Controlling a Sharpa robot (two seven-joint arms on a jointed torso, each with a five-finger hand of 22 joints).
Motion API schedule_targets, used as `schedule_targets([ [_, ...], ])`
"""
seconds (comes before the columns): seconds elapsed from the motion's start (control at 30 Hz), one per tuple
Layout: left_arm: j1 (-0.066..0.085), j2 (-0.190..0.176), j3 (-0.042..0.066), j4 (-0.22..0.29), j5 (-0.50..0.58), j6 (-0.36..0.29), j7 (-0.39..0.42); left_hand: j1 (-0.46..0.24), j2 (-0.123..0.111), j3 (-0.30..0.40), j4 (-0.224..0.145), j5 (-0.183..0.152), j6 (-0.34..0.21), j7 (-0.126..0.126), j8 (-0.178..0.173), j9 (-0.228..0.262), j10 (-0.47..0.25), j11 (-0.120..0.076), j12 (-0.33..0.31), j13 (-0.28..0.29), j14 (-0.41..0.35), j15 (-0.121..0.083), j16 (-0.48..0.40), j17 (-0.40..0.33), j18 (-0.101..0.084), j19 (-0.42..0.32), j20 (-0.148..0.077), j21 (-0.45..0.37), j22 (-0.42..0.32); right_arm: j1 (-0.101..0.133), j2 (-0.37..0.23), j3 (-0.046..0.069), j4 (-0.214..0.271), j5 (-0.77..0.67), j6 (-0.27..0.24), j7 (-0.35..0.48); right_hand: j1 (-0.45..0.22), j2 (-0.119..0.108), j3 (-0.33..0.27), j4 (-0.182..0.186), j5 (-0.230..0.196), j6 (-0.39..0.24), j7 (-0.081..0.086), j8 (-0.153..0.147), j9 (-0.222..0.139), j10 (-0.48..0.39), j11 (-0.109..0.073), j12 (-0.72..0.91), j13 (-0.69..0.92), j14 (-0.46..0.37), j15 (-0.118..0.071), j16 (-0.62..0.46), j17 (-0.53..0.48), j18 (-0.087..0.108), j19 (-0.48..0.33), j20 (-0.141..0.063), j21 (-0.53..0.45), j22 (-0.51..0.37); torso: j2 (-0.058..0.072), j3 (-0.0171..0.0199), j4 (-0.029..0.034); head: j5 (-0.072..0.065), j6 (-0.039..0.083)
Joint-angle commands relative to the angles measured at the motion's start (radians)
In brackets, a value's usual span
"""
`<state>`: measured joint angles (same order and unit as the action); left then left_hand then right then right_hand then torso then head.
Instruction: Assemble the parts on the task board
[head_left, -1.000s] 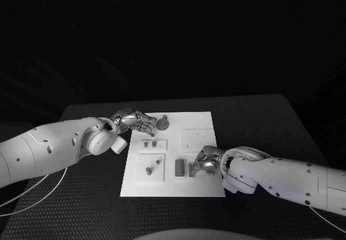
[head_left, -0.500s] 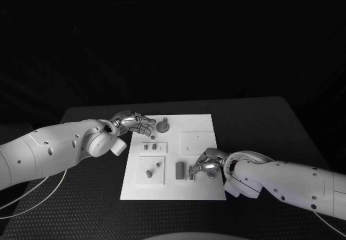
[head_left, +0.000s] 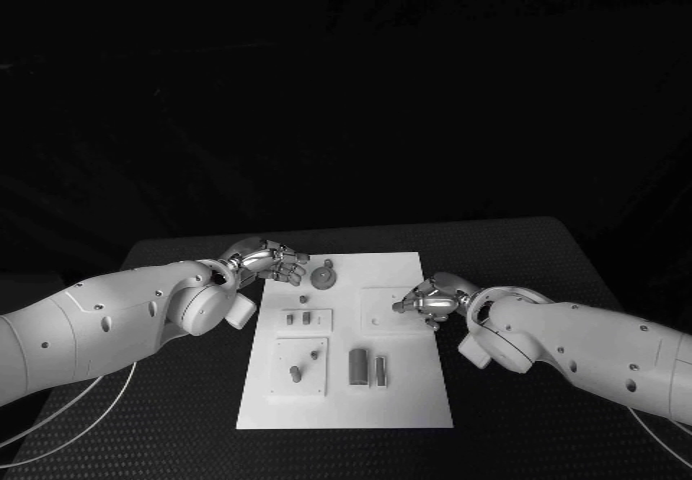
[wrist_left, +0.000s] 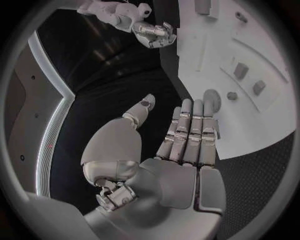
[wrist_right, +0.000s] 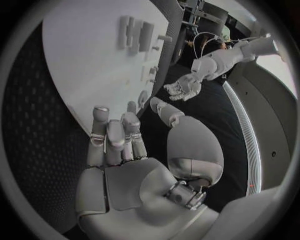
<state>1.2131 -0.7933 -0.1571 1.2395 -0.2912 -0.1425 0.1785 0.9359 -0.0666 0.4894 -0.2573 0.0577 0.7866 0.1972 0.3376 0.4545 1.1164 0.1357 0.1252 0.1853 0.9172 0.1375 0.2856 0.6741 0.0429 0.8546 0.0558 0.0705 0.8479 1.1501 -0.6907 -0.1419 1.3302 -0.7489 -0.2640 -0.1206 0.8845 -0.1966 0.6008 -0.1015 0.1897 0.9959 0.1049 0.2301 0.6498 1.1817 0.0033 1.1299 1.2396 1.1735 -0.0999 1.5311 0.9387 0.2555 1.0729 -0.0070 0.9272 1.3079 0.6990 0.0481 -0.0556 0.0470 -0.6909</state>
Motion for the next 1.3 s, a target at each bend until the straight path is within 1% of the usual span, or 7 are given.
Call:
schedule_targets([
  [0.03, 0.007, 0.002, 0.003, 0.008, 0.048, -0.042, 0.054, 0.018, 0.004, 0.005, -0.009, 0.001, 0.02, -0.006, 0.011, 0.002, 0.015, -0.005, 0.008, 0.002, 0.015, -0.006, 0.006, 0.002, 0.0, 0.001, -0.01, 0.002, -0.001, 0.0, 0.025, 0.019, -0.085, 0.134, 0.069, 0.223, 0.003, 0.035, -0.015, -0.03, -0.003, -0.02, 0.011, -0.003, 0.002, -0.03, 0.001, -0.026, -0.019, -0.031, 0.002, -0.01, -0.031, 0.006, -0.015, 0.005, -0.008, 0.019, -0.016, 0.0031, -0.0141, 0.011, 0.029],
  [0.93, 0.023, 0.092, 0.006, -0.119, 0.109, 0.022, 0.079, 0.037, 0.034, 0.015, -0.017, 0.0, 0.009, -0.03, -0.01, -0.018, -0.041, 0.003, -0.059, -0.032, -0.015, -0.015, -0.042, -0.019, -0.019, 0.034, -0.032, -0.003, -0.021, 0.0, 0.158, 0.084, -0.43, 0.43, 0.215, 0.413, 0.15, 0.151, -0.001, -0.172, 0.0, -0.228, 0.071, -0.027, -0.073, -0.236, 0.144, -0.907, -0.974, -0.386, 0.242, -1.096, -0.515, -0.105, -0.576, 0.226, -0.66, -0.296, -0.069, 0.0208, -0.0453, 0.055, 0.115],
  [0.97, 0.022, 0.088, 0.005, -0.115, 0.088, -0.004, 0.059, -0.936, 0.067, -0.489, 0.257, -0.058, -0.787, -0.197, -0.338, -0.454, -0.36, -0.136, -0.125, -0.185, -0.917, -0.137, -0.286, -0.674, -0.043, -0.855, -0.056, -0.071, -0.848, 0.001, 0.156, 0.083, -0.427, 0.398, 0.175, 0.38, -0.164, 0.197, -0.601, 0.102, -0.19, -0.996, -0.105, -0.23, -0.65, -1.182, -0.003, -1.13, -1.24, -1.173, 0.1, -1.531, -0.939, -0.256, -1.073, 0.007, -0.927, -0.599, -0.068, 0.0178, -0.046, 0.051, 0.114],
  [1.03, 0.021, 0.087, 0.006, -0.112, 0.089, -0.008, 0.061, -0.936, 0.067, -0.489, 0.257, -0.058, -0.787, -0.197, -0.338, -0.454, -0.385, -0.136, -0.125, -0.185, -0.917, -0.137, -0.286, -0.674, -0.043, -0.855, -0.056, -0.071, -0.848, 0.0, 0.155, 0.083, -0.423, 0.4, 0.171, 0.382, -0.181, 0.197, -0.601, 0.102, -0.19, -0.996, -0.105, -0.23, -0.65, -1.182, -0.003, -1.13, -1.24, -1.173, 0.1, -1.531, -0.939, -0.256, -1.073, 0.007, -0.927, -1.308, -0.07, 0.0165, -0.0439, 0.049, 0.114],
  [1.07, 0.019, 0.087, 0.007, -0.108, 0.091, -0.013, 0.063, -0.936, 0.067, -0.489, 0.257, -0.058, -0.787, -0.197, -0.338, -0.454, -0.41, -0.136, -0.125, -0.185, -0.917, -0.137, -0.286, -0.674, -0.043, -0.855, -0.056, -0.071, -0.848, -0.001, 0.153, 0.084, -0.418, 0.402, 0.166, 0.384, -0.885, 0.197, -0.601, 0.102, -0.19, -0.996, -0.105, -0.23, -0.65, -1.182, -0.003, -1.13, -1.24, -1.173, 0.1, -1.531, -0.939, -0.256, -1.073, 0.007, -0.927, -1.308, -0.072, 0.0148, -0.0413, 0.046, 0.113],
  [1.1, 0.017, 0.086, 0.009, -0.103, 0.093, -0.02, 0.067, -0.936, 0.067, -0.489, 0.257, -0.058, -0.787, -0.197, -0.338, -0.454, -1.116, -0.136, -0.125, -0.185, -0.917, -0.137, -0.286, -0.674, -0.043, -0.855, -0.056, -0.071, -0.848, -0.002, 0.151, 0.085, -0.411, 0.406, 0.158, 0.386, -0.885, 0.197, -0.601, 0.102, -0.19, -0.996, -0.105, -0.23, -0.65, -1.182, -0.003, -1.13, -1.24, -1.173, 0.1, -1.531, -0.939, -0.256, -1.073, 0.007, -0.927, -1.308, -0.075, 0.0125, -0.0378, 0.043, 0.112],
  [1.3, -0.011, 0.074, 0.032, -0.035, 0.124, -0.115, 0.11, -0.936, 0.067, -0.489, 0.257, -0.058, -0.787, -0.197, -0.338, -0.454, -1.116, -0.136, -0.125, -0.185, -0.917, -0.137, -0.286, -0.674, -0.043, -0.855, -0.056, -0.071, -0.848, -0.016, 0.116, 0.093, -0.318, 0.455, 0.063, 0.423, -0.885, 0.197, -0.601, 0.102, -0.19, -0.996, -0.105, -0.23, -0.65, -1.182, -0.003, -1.13, -1.24, -1.173, 0.1, -1.531, -0.939, -0.256, -1.073, 0.007, -0.927, -1.308, -0.116, -0.0184, 0.0097, -0.003, 0.101],
])
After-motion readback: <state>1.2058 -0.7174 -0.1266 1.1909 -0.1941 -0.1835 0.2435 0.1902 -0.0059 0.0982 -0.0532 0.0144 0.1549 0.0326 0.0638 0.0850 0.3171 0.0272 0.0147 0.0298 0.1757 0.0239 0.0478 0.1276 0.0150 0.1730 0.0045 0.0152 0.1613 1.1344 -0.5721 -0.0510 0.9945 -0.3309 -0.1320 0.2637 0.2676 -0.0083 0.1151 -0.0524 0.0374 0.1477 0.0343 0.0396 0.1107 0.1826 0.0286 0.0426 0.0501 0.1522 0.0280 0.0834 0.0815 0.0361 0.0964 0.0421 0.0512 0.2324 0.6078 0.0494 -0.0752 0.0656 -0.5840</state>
